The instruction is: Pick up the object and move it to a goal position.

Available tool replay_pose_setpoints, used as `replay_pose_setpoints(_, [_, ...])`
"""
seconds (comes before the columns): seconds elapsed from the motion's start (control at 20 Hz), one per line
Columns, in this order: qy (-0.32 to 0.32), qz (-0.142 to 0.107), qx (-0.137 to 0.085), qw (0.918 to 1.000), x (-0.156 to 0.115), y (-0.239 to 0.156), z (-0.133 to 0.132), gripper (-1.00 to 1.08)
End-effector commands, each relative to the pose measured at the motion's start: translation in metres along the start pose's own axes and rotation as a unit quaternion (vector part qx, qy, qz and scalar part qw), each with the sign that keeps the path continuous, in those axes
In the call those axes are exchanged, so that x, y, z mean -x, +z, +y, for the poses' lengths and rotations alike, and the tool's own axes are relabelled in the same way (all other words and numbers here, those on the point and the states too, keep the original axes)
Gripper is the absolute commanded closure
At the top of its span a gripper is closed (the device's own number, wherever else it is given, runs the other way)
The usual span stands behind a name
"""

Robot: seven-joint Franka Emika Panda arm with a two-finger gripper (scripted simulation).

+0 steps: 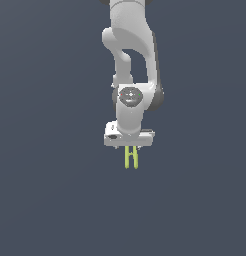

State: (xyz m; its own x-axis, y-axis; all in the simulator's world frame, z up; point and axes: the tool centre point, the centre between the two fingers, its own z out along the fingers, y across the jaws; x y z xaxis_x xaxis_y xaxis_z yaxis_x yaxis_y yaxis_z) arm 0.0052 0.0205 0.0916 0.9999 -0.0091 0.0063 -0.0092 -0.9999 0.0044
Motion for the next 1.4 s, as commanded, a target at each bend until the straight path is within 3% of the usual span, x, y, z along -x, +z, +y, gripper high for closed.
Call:
replay_pose_setpoints(0.0, [0.002, -0.001, -0.001, 1.0000, 0.002, 0.014, -0.011, -0.92])
replay_pose_setpoints(1.25, [0.003, -0.003, -0.002, 1.0000, 0.005, 0.077, -0.021, -0.92])
replay_pose_setpoints(1.3, [0.003, -0.003, -0.002, 1.0000, 0.005, 0.077, -0.021, 1.08])
replay_pose_setpoints(1.35, [0.003, -0.003, -0.002, 1.0000, 0.005, 0.077, -0.021, 1.08])
